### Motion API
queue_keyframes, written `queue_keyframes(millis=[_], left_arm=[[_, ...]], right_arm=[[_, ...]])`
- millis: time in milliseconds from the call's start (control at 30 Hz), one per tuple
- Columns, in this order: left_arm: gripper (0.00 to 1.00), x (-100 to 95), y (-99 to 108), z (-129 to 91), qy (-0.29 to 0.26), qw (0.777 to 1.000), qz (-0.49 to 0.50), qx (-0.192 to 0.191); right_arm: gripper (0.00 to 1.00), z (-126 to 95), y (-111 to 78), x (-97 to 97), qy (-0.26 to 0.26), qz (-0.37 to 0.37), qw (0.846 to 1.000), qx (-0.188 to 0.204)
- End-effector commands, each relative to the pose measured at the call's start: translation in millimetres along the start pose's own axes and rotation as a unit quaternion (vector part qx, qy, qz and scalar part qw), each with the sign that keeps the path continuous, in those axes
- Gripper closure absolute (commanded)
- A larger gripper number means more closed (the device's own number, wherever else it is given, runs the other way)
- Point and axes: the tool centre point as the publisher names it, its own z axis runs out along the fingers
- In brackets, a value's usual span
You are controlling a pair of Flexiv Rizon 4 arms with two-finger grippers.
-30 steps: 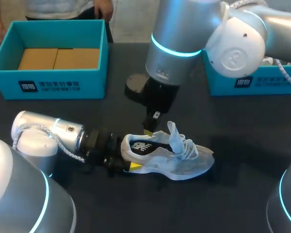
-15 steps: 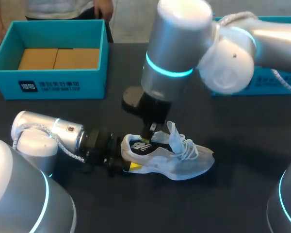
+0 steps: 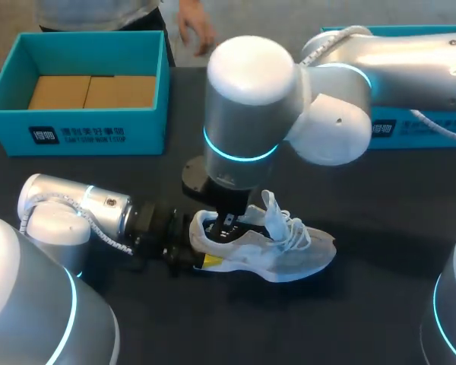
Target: Take the shoe out of the shoebox, open the shoe tongue, remove and reinsert the insole, then place the shoe into the shoebox
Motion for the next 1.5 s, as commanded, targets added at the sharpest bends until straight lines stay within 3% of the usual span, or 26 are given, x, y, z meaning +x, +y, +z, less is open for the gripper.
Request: queue_keyframes(millis=[33, 133, 200, 400, 1000, 1500], left_arm=[[1.0, -0.6, 2.2, 0.4, -0.001, 1.0, 0.0, 0.0], [1.0, -0.6, 2.2, 0.4, -0.001, 1.0, 0.0, 0.0], [1.0, -0.6, 2.2, 0.4, -0.001, 1.0, 0.0, 0.0], [1.0, -0.6, 2.2, 0.4, -0.001, 1.0, 0.0, 0.0], [1.0, -0.6, 2.2, 0.4, -0.001, 1.0, 0.0, 0.0], [1.0, -0.6, 2.2, 0.4, -0.001, 1.0, 0.0, 0.0]], right_arm=[[1.0, 2.4, 7.7, 2.7, -0.004, 0.001, 1.0, 0.009], [1.0, 2.4, 7.7, 2.7, -0.004, 0.001, 1.0, 0.009], [1.0, 4.2, 11.0, 2.2, -0.042, -0.01, 0.999, 0.022], [1.0, 28.7, 8.2, -5.6, -0.066, -0.015, 0.998, 0.008], [1.0, 61.8, 7.8, -34.7, -0.092, -0.032, 0.995, 0.005], [1.0, 62.3, -23.6, -53.9, -0.102, -0.013, 0.995, 0.015]])
